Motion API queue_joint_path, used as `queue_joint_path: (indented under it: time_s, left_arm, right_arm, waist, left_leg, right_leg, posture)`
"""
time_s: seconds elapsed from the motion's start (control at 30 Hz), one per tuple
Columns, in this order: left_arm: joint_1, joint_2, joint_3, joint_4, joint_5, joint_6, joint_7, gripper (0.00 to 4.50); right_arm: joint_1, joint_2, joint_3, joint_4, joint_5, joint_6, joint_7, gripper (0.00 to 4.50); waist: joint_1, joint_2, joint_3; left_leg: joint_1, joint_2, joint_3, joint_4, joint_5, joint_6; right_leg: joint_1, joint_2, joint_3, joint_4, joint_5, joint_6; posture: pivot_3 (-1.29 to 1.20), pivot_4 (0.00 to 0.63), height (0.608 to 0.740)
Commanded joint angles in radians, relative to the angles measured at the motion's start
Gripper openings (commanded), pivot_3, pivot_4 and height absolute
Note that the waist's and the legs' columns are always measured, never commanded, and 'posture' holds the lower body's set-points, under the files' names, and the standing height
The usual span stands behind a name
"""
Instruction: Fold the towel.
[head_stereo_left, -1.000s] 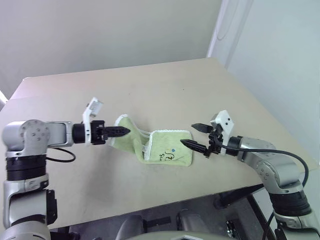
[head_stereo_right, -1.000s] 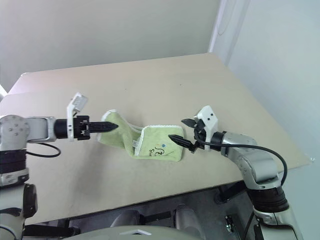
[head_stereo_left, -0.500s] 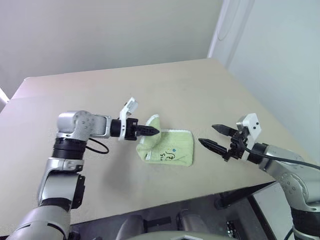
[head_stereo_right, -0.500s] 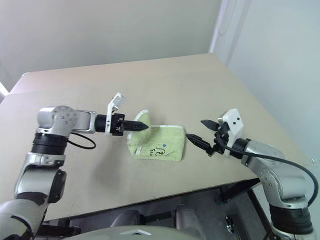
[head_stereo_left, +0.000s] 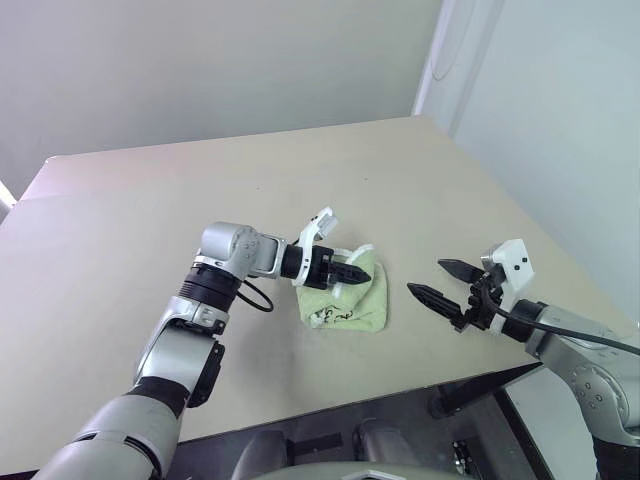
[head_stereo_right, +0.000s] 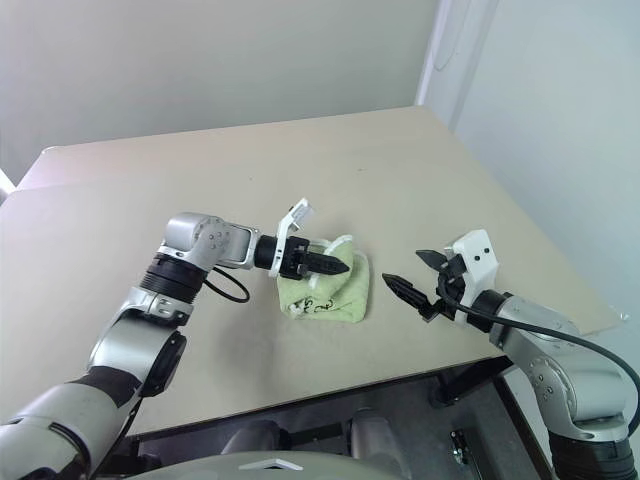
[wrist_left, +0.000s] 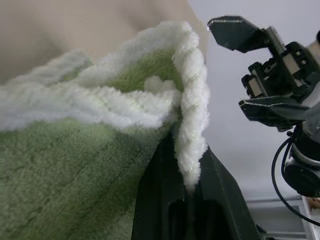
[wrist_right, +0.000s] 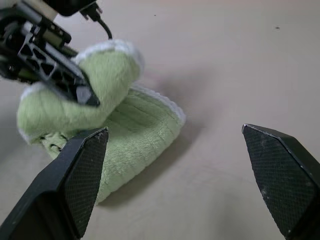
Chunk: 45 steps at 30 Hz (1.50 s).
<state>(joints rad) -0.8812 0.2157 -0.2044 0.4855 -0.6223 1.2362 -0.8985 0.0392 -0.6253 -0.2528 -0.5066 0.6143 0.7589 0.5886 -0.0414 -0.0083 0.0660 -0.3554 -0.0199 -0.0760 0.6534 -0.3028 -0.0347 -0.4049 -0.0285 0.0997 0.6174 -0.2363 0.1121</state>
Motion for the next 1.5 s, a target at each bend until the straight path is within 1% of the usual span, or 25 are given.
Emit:
queue_joint_path:
  time_s: [0.03,0.07,0.13,0.23,0.27,0.4,0.57,0.7,0.77,0.9,0.97,1.03,1.1,1.17,1.33,1.4,1.5]
  left_arm:
    - [-0.033,-0.017,0.012,0.005,0.014,-0.025,-0.015,0.49]
    - [-0.032,-0.022,0.009,0.005,0.02,-0.028,-0.016,0.72]
    - [-0.03,-0.026,0.004,0.006,0.033,-0.04,-0.02,1.36]
    - [-0.03,-0.02,0.021,-0.001,0.019,-0.033,-0.049,2.4]
    - [-0.031,-0.02,0.025,-0.004,0.015,-0.029,-0.054,2.82]
    - [-0.018,0.016,0.05,-0.098,-0.04,-0.013,-0.128,4.18]
    - [-0.024,0.049,0.083,-0.141,-0.067,-0.01,-0.163,4.18]
    - [-0.047,0.093,0.104,-0.127,-0.031,-0.077,-0.164,4.18]
    - [-0.057,0.134,0.117,-0.123,0.0,-0.13,-0.149,4.18]
    - [0.011,0.229,0.121,-0.184,0.127,-0.433,-0.13,4.18]
    - [0.067,0.266,0.118,-0.215,0.178,-0.574,-0.142,4.18]
    - [0.133,0.3,0.089,-0.245,0.249,-0.717,-0.153,4.18]
    - [0.19,0.315,0.064,-0.263,0.294,-0.79,-0.161,4.18]
    - [0.231,0.306,0.047,-0.267,0.331,-0.841,-0.141,4.18]
    - [0.312,0.243,-0.003,-0.263,0.435,-0.977,-0.051,4.18]
    - [0.324,0.215,-0.014,-0.244,0.459,-1.002,-0.027,4.18]
    - [0.348,0.198,-0.037,-0.234,0.499,-1.05,-0.014,4.18]
  right_arm:
    - [-0.002,0.003,-0.019,-0.041,0.008,-0.011,-0.019,4.5]
    - [-0.001,0.003,-0.016,-0.042,0.008,-0.011,-0.022,4.5]
    - [-0.002,0.001,-0.013,-0.04,0.007,-0.011,-0.025,4.5]
    - [-0.004,-0.001,-0.004,-0.029,-0.003,-0.016,-0.027,4.5]
    - [-0.004,-0.002,-0.005,-0.027,-0.003,-0.017,-0.027,4.5]
    - [-0.014,0.001,0.008,-0.02,-0.007,-0.017,-0.029,4.5]
    - [-0.024,0.001,0.01,-0.009,-0.006,-0.016,-0.027,4.5]
    - [-0.059,0.01,-0.008,0.01,0.016,-0.01,-0.03,4.5]
    - [-0.092,0.018,-0.02,0.001,0.049,0.002,-0.033,4.5]
    - [-0.201,0.05,-0.007,-0.011,0.15,0.059,-0.053,4.5]
    - [-0.261,0.065,0.041,0.002,0.163,0.088,-0.062,4.5]
    - [-0.318,0.091,0.104,0.031,0.154,0.105,-0.064,4.5]
    - [-0.363,0.115,0.169,0.064,0.134,0.112,-0.06,4.5]
    - [-0.389,0.128,0.227,0.099,0.099,0.106,-0.056,4.5]
    - [-0.41,0.152,0.32,0.179,0.026,0.07,-0.035,4.5]
    - [-0.408,0.154,0.356,0.21,-0.014,0.056,-0.029,4.5]
    - [-0.383,0.149,0.414,0.234,-0.072,0.039,-0.017,4.5]
  waist:
    - [0.0,0.0,0.0]
    - [0.0,0.0,0.0]
    - [0.001,0.0,0.0]
    - [0.0,0.0,0.0]
    - [0.0,0.0,0.0]
    - [-0.001,0.0,0.0]
    - [0.0,0.0,0.0]
    - [-0.001,0.0,0.0]
    - [-0.003,0.0,0.0]
    - [-0.004,0.0,0.0]
    - [-0.001,0.001,0.0]
    - [-0.002,0.001,-0.001]
    - [0.0,0.001,-0.001]
    - [0.008,0.001,0.0]
    - [0.029,0.0,0.0]
    - [0.03,0.0,0.0]
    - [0.027,0.0,0.0]
  left_leg:
    - [0.0,0.0,0.0,0.0,0.0,0.0]
    - [0.0,0.0,0.0,0.0,0.0,0.0]
    - [0.0,0.0,0.0,0.001,0.0,0.0]
    - [0.0,0.0,0.0,0.001,0.0,0.0]
    - [0.0,0.0,0.0,0.001,0.0,0.0]
    - [0.0,0.0,0.0,0.001,0.0,0.0]
    - [0.0,0.0,0.0,0.002,0.0,0.0]
    - [0.0,0.0,0.0,0.005,0.0,0.0]
    - [0.0,0.0,0.0,0.007,0.0,0.0]
    - [0.001,0.001,0.001,0.009,0.0,0.0]
    - [0.002,0.001,0.001,0.009,0.0,0.0]
    - [0.002,0.001,0.0,0.01,0.0,0.0]
    - [0.002,0.001,0.0,0.01,0.0,0.0]
    - [0.001,0.001,0.0,0.011,0.0,0.0]
    - [-0.001,0.0,0.001,0.012,0.0,0.0]
    - [-0.001,0.0,0.001,0.012,0.0,0.0]
    - [0.0,0.0,0.001,0.012,0.0,0.0]
  right_leg:
    - [0.0,0.0,0.0,0.0,0.0,0.0]
    - [0.0,0.0,0.0,0.0,0.0,0.0]
    - [0.0,0.0,0.0,0.0,-0.001,0.001]
    - [0.0,0.0,0.0,0.0,0.0,0.001]
    - [0.0,0.0,0.0,0.0,0.0,0.0]
    - [0.0,0.0,0.0,0.001,0.0,0.0]
    - [0.0,0.0,0.0,0.002,0.0,0.001]
    - [0.001,0.0,0.0,0.002,-0.001,0.001]
    - [0.001,0.0,0.0,0.004,-0.001,0.001]
    - [0.001,0.001,0.002,0.008,-0.002,-0.001]
    - [0.001,0.001,0.002,0.01,-0.002,-0.002]
    - [0.001,0.001,0.002,0.011,-0.002,-0.003]
    - [0.001,0.001,0.002,0.011,0.0,-0.005]
    - [0.0,0.001,0.002,0.011,0.0,-0.005]
    - [0.0,0.0,0.002,0.009,0.001,-0.002]
    - [0.0,0.0,0.002,0.009,0.001,-0.002]
    - [0.0,0.001,0.002,0.01,0.001,-0.002]
  posture:
    - [0.0,0.0,0.74]
    - [0.0,0.0,0.74]
    - [0.0,0.0,0.74]
    - [0.0,0.0,0.74]
    - [0.0,0.0,0.74]
    - [0.0,0.0,0.74]
    - [0.0,0.0,0.74]
    - [0.0,0.0,0.74]
    - [0.0,0.0,0.74]
    - [0.0,0.0,0.74]
    - [0.0,0.0,0.74]
    - [0.0,0.0,0.74]
    - [0.0,0.0,0.74]
    - [0.0,0.0,0.74]
    - [0.0,0.0,0.74]
    - [0.0,0.0,0.74]
    - [0.0,0.0,0.74]
